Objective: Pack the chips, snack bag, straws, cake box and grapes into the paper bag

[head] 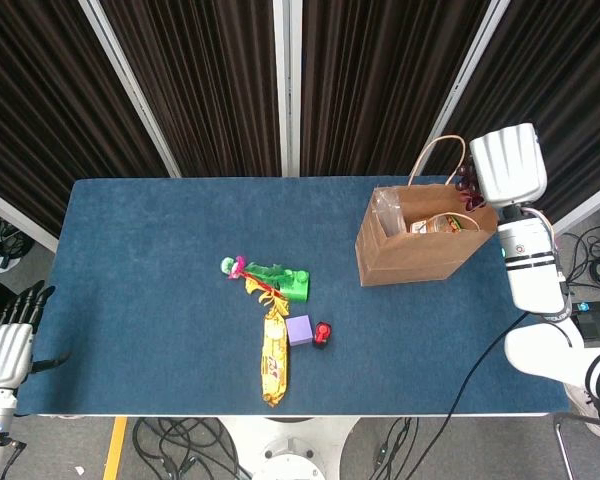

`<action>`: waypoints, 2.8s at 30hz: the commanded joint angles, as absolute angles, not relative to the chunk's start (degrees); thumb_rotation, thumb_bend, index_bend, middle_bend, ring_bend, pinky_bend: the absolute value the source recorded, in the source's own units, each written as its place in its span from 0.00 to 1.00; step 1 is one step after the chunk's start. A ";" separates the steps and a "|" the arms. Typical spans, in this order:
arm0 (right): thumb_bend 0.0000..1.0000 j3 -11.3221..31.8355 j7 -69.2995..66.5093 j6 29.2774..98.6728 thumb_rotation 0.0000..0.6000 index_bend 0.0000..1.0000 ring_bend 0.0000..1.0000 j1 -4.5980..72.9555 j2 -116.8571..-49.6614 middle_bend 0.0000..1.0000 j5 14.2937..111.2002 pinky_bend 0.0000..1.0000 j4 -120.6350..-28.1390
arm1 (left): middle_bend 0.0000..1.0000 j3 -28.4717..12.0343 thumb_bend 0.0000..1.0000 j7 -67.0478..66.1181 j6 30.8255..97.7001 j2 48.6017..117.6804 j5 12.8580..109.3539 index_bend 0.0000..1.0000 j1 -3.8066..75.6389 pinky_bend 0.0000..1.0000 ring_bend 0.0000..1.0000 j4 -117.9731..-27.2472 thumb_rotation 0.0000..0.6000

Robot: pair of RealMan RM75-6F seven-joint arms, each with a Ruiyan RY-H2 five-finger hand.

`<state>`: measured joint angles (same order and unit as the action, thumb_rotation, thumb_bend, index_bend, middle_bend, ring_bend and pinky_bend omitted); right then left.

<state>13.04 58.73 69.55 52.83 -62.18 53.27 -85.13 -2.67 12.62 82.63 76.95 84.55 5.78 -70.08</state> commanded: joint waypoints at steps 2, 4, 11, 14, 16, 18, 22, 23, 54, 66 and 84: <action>0.31 13.04 58.71 69.32 1.00 0.88 0.64 53.05 -63.41 0.71 53.90 0.74 -84.52 | 0.01 -2.75 0.09 12.85 82.51 77.04 84.33 0.04 5.79 0.12 0.00 -69.77 1.00; 0.28 13.06 58.79 68.65 1.00 0.84 0.60 53.00 -63.78 0.68 53.20 0.69 -84.71 | 0.01 -2.60 0.09 13.17 82.62 77.03 84.36 0.04 5.60 0.12 0.00 -69.45 1.00; 0.00 12.59 61.37 64.31 1.00 0.40 0.11 53.11 -62.08 0.29 47.44 0.15 -88.00 | 0.01 -2.52 0.09 13.69 82.37 77.31 84.26 0.04 5.60 0.12 0.00 -68.75 1.00; 0.00 12.86 61.26 63.33 1.00 0.26 0.01 53.28 -61.08 0.17 45.65 0.03 -89.40 | 0.01 -2.56 0.09 13.78 82.43 77.32 84.23 0.04 5.58 0.12 0.00 -68.71 1.00; 0.00 12.90 61.06 63.45 1.00 0.21 0.00 53.30 -60.63 0.13 45.56 0.00 -89.93 | 0.01 -2.51 0.09 13.84 82.46 77.35 84.30 0.04 5.56 0.12 0.00 -68.70 1.00; 0.00 12.94 60.74 63.65 1.00 0.20 0.00 53.25 -60.27 0.13 45.64 0.00 -90.36 | 0.01 -2.48 0.09 13.82 82.52 77.39 84.38 0.05 5.56 0.12 0.00 -68.71 1.00; 0.00 13.60 58.94 64.57 1.00 0.19 0.00 53.03 -59.33 0.12 46.37 0.00 -91.37 | 0.01 -2.49 0.09 13.82 82.70 77.29 84.49 0.05 5.55 0.12 0.00 -68.96 1.00; 0.00 13.88 58.35 64.91 1.00 0.19 0.00 52.96 -59.12 0.12 46.65 0.00 -91.62 | 0.01 -2.51 0.09 13.77 82.73 77.25 84.53 0.05 5.58 0.12 0.00 -69.05 1.00; 0.00 19.92 1.64 60.14 1.00 0.20 0.03 50.60 -64.28 0.18 72.54 0.06 -110.97 | 0.01 -2.86 0.09 11.88 82.96 76.48 83.80 0.05 5.36 0.12 0.00 -70.98 1.00; 0.00 11.07 -0.61 45.77 1.00 0.20 0.04 53.62 -65.45 0.18 78.80 0.08 -109.22 | 0.01 -2.95 0.09 12.32 83.60 76.27 83.73 0.04 4.93 0.12 0.00 -70.54 1.00; 0.00 -5.78 18.56 74.57 1.00 0.24 0.09 26.70 -63.64 0.22 87.50 0.11 -105.96 | 0.01 -2.62 0.09 11.96 83.53 75.95 83.98 0.05 4.66 0.12 0.00 -71.59 1.00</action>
<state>-2.91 16.12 69.03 32.06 -63.35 86.49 -108.50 -2.65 12.00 83.51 75.97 83.95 4.68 -71.55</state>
